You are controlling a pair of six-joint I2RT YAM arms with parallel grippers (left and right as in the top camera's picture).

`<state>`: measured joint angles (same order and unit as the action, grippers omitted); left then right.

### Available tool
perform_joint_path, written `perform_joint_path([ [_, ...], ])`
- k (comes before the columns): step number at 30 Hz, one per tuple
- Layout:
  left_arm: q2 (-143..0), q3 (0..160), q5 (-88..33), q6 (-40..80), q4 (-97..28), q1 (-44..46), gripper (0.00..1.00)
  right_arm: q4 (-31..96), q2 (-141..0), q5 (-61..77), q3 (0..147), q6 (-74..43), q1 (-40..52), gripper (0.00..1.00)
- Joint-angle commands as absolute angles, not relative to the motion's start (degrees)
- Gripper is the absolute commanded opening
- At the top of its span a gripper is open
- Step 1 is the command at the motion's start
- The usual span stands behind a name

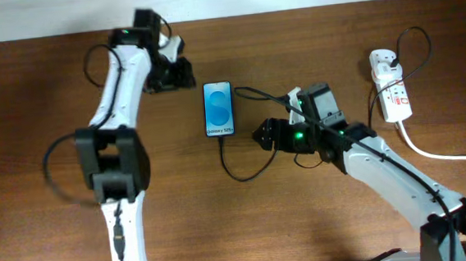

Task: Plug charger to phone and switch on socket
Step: 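Lower the plugged phone flat onto the table and release both grippers, then move the right gripper over the white power strip's switches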

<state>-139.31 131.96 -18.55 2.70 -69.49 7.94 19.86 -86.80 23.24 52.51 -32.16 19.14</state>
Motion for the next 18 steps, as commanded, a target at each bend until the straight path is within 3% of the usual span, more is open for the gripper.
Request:
perform_joint_path([
  [1,-125.32,134.85,-17.52,1.67,-69.56,8.03,0.57,26.72,-82.85,13.74,58.78,-28.36,18.92,0.81],
  [9,-113.4,134.85,-17.54,1.69,-70.19,8.03,0.66,41.23,-78.17,9.93,69.21,-22.79,6.2,0.85],
  [10,-113.19,134.85,-17.54,1.69,-70.19,8.03,0.71,41.87,-77.87,9.82,69.49,-22.68,4.43,0.85],
  [11,-113.12,134.85,-17.54,1.69,-70.19,8.03,0.89,42.26,-77.43,9.82,69.52,-22.65,2.0,0.85],
  [12,-113.12,134.85,-17.54,1.69,-70.22,8.03,0.99,42.3,-77.14,9.85,69.52,-22.17,-0.84,0.85],
  [18,-113.12,134.85,-17.54,1.69,-70.22,8.1,0.99,40.99,-79.57,0.1,69.45,-21.23,-14.17,0.89],
])
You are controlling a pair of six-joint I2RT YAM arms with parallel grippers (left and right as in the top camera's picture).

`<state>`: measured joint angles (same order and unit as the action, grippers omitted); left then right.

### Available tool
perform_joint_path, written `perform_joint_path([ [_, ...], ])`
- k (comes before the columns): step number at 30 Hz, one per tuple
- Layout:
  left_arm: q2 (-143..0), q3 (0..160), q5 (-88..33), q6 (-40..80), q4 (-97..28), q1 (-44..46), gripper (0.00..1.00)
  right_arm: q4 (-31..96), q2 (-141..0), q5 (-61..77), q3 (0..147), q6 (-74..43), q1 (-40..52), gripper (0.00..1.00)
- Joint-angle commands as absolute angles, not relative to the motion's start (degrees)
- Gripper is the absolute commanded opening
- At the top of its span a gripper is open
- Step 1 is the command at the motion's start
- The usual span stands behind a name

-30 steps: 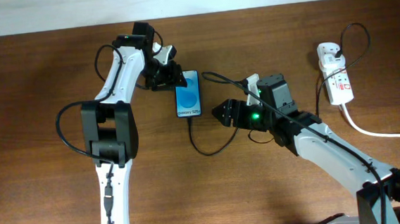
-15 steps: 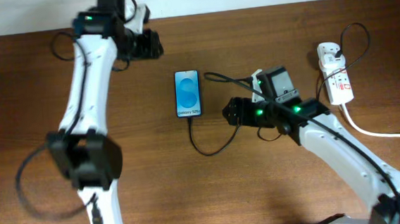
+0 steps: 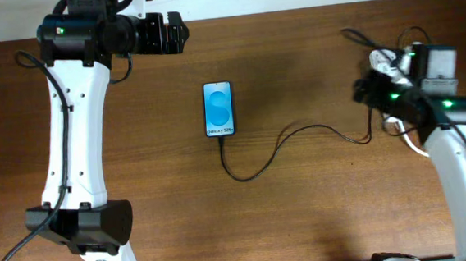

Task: Plug charger to phone and switch on socket
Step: 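Move the right gripper over the white power strip's switches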

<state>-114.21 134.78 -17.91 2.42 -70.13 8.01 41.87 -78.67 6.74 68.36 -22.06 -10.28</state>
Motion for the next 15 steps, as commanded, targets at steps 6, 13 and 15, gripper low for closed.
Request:
perform_joint_path([
  [6,-113.12,134.85,-17.54,1.69,-70.22,8.1,0.99,34.15,-90.65,-3.49,69.45,-21.28,-22.74,0.9],
  [13,-113.12,134.85,-17.54,1.72,-70.22,8.1,0.99,22.48,-102.76,-3.27,69.45,-21.47,-25.52,0.94],
  [15,-113.12,134.85,-17.54,1.72,-70.22,8.1,1.0,20.1,-105.23,-3.25,69.45,-22.11,-25.52,0.95],
])
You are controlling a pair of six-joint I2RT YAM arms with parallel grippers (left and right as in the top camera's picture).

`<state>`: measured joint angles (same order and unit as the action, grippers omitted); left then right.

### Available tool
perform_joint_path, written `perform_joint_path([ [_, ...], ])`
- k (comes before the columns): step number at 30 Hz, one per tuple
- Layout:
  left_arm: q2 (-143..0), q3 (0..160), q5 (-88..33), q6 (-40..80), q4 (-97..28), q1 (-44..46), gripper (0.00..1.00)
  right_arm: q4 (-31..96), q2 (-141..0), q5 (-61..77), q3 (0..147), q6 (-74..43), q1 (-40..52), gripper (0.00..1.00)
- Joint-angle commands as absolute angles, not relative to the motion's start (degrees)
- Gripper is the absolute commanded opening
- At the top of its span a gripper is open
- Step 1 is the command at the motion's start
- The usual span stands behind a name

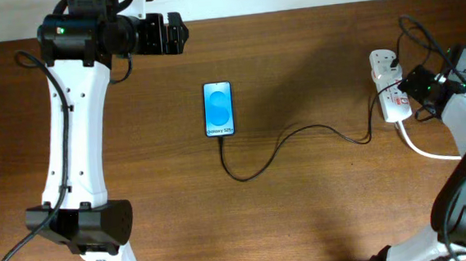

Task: Plug charger to phone and switch on socket
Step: 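Move the right gripper over the white power strip's switches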

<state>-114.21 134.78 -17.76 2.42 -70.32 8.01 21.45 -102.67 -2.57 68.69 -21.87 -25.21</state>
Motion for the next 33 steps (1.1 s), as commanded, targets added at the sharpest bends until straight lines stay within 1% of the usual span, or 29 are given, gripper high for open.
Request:
perform_joint_path([
  [1,-113.12,134.85,-17.54,1.72,-70.22,8.1,0.99,17.65,-107.26,-3.27,69.45,-22.09,-25.52,0.96],
  [10,-113.12,134.85,-17.54,1.72,-70.22,8.1,1.0,10.59,-114.41,-3.29,69.45,-22.06,-25.52,0.97],
  [21,-113.12,134.85,-17.54,1.72,-70.22,8.1,1.0,5.5,-115.85,-3.25,69.45,-22.09,-25.45,0.97],
  [29,-113.12,134.85,-17.54,1.69,-70.22,8.1,0.99,4.03,-119.0,1.74,69.45,-22.02,-25.47,0.97],
  [33,-113.12,134.85,-17.54,1.69,-70.22,8.1,0.99,4.16,-119.0,7.35,69.45,-21.37,-25.47,0.95],
])
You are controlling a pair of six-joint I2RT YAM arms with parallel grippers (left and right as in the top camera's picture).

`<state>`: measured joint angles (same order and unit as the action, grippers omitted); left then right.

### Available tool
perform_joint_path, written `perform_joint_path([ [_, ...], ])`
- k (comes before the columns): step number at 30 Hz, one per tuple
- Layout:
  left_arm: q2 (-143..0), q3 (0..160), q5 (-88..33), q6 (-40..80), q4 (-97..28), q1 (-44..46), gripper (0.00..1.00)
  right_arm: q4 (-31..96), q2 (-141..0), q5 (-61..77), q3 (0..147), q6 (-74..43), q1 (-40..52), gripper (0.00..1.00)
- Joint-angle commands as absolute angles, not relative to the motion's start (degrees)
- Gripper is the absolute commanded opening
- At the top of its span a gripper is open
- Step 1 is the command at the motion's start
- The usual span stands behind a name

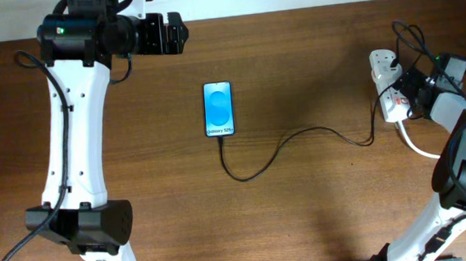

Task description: Plug charger to phone and switch on socket

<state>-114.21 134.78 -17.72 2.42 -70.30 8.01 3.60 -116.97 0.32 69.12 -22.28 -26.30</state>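
Note:
The phone [219, 108] lies face up mid-table with its screen lit blue. A black charger cable [299, 134] runs from its bottom edge, loops right and rises to the white socket strip [388, 95] at the far right. A white plug [383, 60] sits on the strip's upper end. My right gripper [406, 95] is at the strip's right edge, level with its red markings, and looks shut with its tip against the strip. My left gripper [174, 33] hangs open at the back left, far from the phone.
The strip's white lead [432, 151] curves off to the right edge. Slack black cable [411, 36] loops above the strip, around my right wrist. The left arm's base [83, 227] stands at the front left.
My right gripper has shifted slightly left and down along the strip's right edge, closer to its middle. The left arm, the phone and the cable have not moved.
Both grippers were first beside the lit phone, the left by its top corner and the right by its lower end, with the cable bunched there. Then the left was raised at the back left and the right was at the socket strip, cable stretched out. Now the right sits against the strip.

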Motion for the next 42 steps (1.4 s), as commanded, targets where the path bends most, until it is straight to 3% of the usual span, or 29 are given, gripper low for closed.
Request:
perform_joint_path([
  [1,-113.12,134.85,-17.54,1.72,-70.22,8.1,0.99,4.34,-119.0,8.29,69.45,-21.37,-25.47,0.95],
  [42,-113.12,134.85,-17.54,1.72,-70.22,8.1,0.99,10.74,-119.22,20.6,69.45,-16.73,-21.32,0.94],
])
